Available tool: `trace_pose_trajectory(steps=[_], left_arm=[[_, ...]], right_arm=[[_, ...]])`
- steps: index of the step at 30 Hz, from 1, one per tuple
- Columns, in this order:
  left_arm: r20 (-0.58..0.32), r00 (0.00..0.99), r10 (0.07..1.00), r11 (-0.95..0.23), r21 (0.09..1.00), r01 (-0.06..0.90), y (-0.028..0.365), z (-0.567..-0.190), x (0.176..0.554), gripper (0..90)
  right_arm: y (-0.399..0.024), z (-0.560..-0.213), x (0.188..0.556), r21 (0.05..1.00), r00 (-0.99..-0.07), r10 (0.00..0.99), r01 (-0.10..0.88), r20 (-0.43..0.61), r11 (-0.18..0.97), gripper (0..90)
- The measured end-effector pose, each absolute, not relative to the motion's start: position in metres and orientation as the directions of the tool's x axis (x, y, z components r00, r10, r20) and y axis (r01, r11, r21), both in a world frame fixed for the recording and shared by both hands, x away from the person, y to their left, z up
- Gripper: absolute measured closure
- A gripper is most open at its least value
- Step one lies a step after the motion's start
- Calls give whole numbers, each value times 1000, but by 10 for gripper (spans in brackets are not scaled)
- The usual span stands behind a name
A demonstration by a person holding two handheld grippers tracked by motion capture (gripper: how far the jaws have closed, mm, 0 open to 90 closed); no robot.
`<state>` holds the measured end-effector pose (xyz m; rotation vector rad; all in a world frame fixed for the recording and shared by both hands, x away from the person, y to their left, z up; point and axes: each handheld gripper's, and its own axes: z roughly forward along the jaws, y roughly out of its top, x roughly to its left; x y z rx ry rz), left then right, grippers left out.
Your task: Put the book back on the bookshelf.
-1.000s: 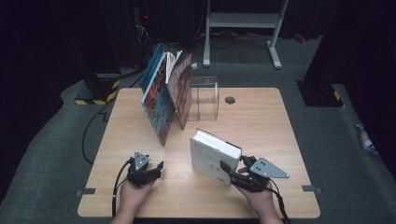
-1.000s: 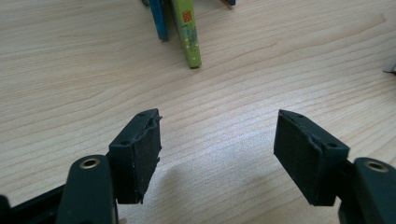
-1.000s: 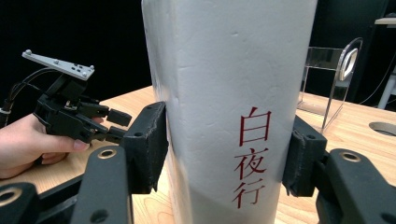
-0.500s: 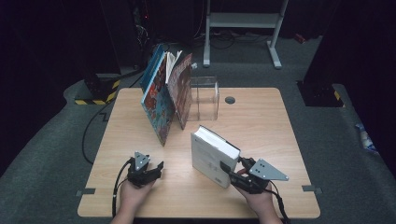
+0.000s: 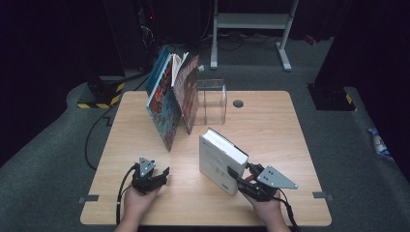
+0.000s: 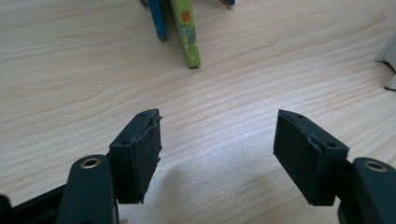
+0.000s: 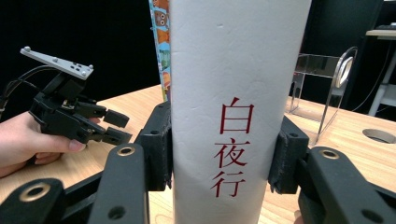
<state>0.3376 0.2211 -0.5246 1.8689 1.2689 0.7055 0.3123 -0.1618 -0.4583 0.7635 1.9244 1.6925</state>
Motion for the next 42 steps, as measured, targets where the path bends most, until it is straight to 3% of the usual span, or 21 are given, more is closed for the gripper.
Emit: trace_pose_trajectory(steps=[18,42], left_arm=[[68,354,933,-246,838,487,221,-524,335,358],[16,332,943,-197,831,520,225,-524,336,338]], right_arm=[[-174,-459,316,992,-652,758,96,-2,85,518],[-180,-461,315,994,-604,797,74,-23,85,515]])
